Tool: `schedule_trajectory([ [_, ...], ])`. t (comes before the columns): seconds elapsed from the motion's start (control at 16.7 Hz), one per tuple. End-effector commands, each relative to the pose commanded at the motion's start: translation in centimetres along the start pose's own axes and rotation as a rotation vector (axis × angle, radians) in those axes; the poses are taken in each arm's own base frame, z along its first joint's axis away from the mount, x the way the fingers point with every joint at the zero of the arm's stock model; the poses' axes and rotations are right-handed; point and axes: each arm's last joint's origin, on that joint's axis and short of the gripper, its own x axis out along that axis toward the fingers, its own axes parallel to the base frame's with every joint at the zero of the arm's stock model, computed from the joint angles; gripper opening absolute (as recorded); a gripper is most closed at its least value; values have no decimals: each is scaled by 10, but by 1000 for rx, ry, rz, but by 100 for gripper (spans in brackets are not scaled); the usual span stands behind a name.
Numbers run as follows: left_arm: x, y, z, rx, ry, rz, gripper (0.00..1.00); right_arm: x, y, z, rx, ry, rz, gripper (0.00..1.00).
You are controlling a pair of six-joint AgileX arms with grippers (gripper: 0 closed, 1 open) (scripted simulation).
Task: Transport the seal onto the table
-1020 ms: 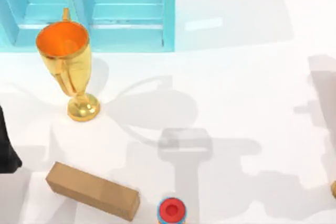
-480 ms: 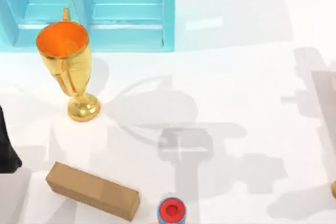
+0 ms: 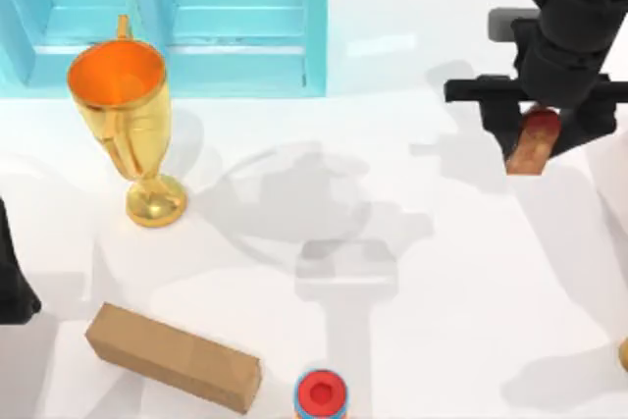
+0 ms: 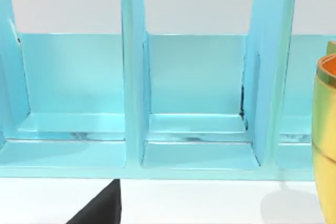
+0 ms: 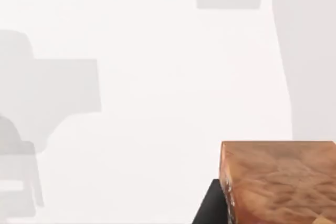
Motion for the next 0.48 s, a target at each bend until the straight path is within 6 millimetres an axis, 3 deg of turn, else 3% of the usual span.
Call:
schedule_trajectory([
  [0.24,0,0,0,0,0,0,100,38,58,9,-2,16,-3,0],
  [0.48,0,0,0,0,0,0,100,48,71,9,-4,20,-4,0],
])
